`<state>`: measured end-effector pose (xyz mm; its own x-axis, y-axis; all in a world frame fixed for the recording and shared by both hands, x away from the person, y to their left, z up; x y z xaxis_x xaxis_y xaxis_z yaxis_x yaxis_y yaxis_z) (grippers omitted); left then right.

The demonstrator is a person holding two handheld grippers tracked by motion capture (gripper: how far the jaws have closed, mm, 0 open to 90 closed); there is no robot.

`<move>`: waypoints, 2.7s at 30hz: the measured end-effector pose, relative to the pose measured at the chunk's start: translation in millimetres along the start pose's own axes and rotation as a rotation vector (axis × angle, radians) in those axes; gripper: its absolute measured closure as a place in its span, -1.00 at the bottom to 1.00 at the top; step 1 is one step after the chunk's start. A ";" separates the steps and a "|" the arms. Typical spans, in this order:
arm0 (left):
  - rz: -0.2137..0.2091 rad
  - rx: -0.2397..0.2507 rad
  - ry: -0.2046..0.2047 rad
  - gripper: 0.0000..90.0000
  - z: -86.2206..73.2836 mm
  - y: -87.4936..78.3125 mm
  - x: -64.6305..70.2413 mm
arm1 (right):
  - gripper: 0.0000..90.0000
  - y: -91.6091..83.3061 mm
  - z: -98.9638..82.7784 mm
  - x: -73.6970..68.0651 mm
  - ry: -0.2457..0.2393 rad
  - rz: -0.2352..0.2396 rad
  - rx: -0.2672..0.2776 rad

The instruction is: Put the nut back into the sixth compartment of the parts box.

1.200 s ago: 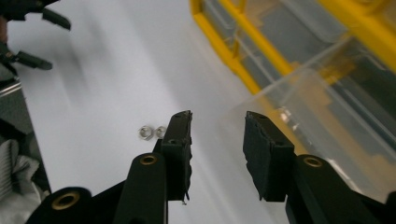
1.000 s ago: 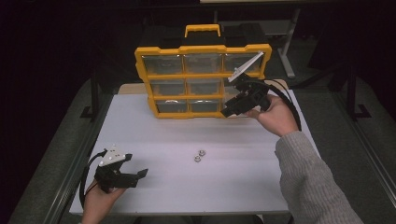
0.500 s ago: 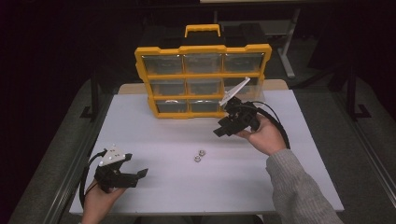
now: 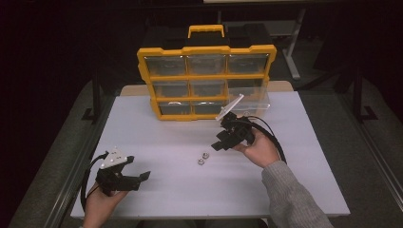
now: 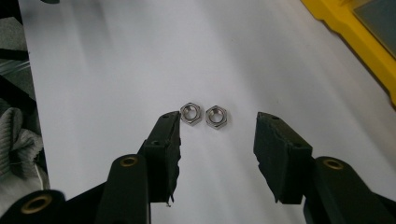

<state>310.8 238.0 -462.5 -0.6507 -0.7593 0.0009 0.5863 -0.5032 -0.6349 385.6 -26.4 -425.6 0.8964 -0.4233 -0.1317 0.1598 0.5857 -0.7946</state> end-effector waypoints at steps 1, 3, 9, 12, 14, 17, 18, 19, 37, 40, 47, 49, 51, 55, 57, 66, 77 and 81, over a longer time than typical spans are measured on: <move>-0.001 0.001 -0.001 -0.63 0.1 0.0 0.2 | 0.10 2.3 -0.6 -0.3 0.003 0.001 -0.001; -0.001 0.001 0.000 -0.63 0.3 0.2 0.2 | 0.09 7.4 -2.3 -0.3 0.007 0.001 -0.009; 0.000 0.000 0.001 -0.63 0.2 0.5 0.1 | 0.09 23.7 -6.8 1.1 0.008 0.004 -0.020; -0.001 0.000 0.005 -0.63 0.2 0.5 0.0 | 0.09 31.9 -7.9 2.1 0.006 0.001 -0.024; -0.002 0.000 0.005 -0.63 0.3 0.4 0.0 | 0.10 36.7 -8.4 3.1 0.005 -0.001 -0.028; -0.002 0.000 0.002 -0.64 0.2 0.4 0.0 | 0.11 43.0 -8.9 4.9 0.005 -0.004 -0.026; -0.001 -0.001 0.003 -0.64 0.2 0.4 -0.1 | 0.12 44.7 -9.1 5.2 0.010 -0.003 -0.027; -0.001 0.000 -0.001 -0.64 0.2 0.6 0.1 | 0.12 46.6 -9.7 4.6 0.018 -0.001 -0.030; 0.000 0.007 0.006 -0.64 1.2 0.6 -0.5 | 0.31 84.7 -18.0 7.1 0.003 -0.014 -0.071; 0.000 0.008 0.002 -0.64 1.1 0.8 -0.2 | 0.34 88.1 -18.2 7.4 -0.003 -0.017 -0.075; 0.000 0.007 -0.002 -0.64 0.9 0.7 -0.6 | 0.38 94.4 -20.5 8.1 -0.014 -0.027 -0.091; 0.001 0.008 -0.006 -0.64 0.8 0.7 -0.4 | 0.42 96.2 -21.0 7.4 -0.015 -0.027 -0.094; 0.001 0.010 -0.006 -0.64 0.9 0.7 -0.3 | 0.44 97.2 -20.4 7.7 -0.022 -0.030 -0.089; 0.001 0.007 0.002 -0.64 1.1 0.6 -0.9 | 0.50 97.9 -20.1 7.2 -0.047 -0.049 -0.098; 0.000 0.007 0.000 -0.64 1.2 0.5 -0.7 | 0.51 98.1 -20.4 6.4 -0.051 -0.054 -0.107; -0.003 0.009 0.005 -0.64 1.8 1.1 -0.1 | 0.53 96.3 -19.6 8.2 -0.047 -0.038 -0.108; -0.003 0.002 0.003 -0.64 1.6 0.5 -0.5 | 0.54 71.6 -7.8 4.8 -0.035 -0.017 -0.083; -0.002 0.007 -0.003 -0.64 2.2 0.3 -0.5 | 0.54 58.5 -1.8 5.7 -0.016 -0.004 -0.052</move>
<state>312.4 237.3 -461.0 -0.6505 -0.7595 0.0042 0.5884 -0.5074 -0.6296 399.2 4.3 -473.9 0.9023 -0.4144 -0.1192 0.1424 0.5472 -0.8248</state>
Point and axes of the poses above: each handheld gripper's, and its own axes: y roughly forward along the jaws, z roughly out of its top, x roughly to its right, the point moved 10 cm from there along y, roughly forward along the jaws, and after that the axes turned 1 degree about x, right-handed, at the moved point
